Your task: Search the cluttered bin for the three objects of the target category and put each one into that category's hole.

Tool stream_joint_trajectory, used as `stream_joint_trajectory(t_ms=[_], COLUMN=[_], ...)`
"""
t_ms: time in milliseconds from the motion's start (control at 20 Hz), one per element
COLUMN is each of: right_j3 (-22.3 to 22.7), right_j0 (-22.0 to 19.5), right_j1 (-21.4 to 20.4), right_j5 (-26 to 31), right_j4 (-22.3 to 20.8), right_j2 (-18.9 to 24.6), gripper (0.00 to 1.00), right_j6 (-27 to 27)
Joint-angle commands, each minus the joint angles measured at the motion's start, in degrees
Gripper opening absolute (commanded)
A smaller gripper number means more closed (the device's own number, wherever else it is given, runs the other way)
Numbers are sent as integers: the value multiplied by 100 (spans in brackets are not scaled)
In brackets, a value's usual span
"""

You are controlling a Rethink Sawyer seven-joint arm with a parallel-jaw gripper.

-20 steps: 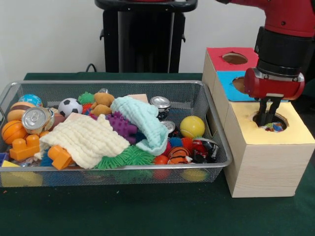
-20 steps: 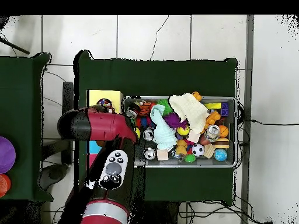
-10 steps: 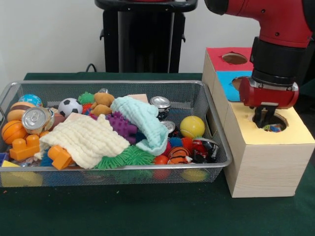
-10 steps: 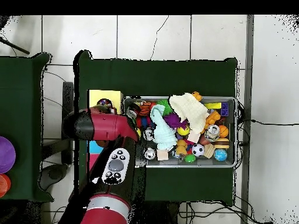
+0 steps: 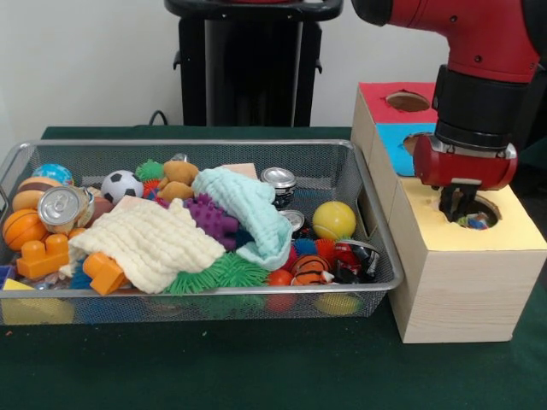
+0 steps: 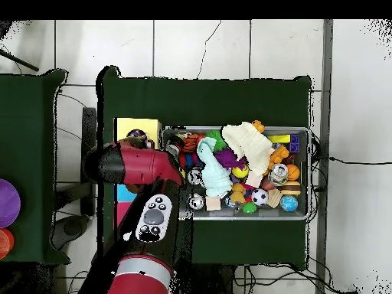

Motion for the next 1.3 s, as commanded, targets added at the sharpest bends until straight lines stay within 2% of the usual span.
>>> stream_joint_trajectory(t_ms=[50,550,900,1300], right_j3=[421,543,473,528], right_j0=[-214,-218,-168,-178], right_j1=[-106,-563,-1072,-1265], right_j5=[455,1020,1844,2110], right_j4=[209,212,160,120], right_j2=[401,384,238,256], gripper=[0,0,0,0], right_j6=[1213,1149,1126,1134])
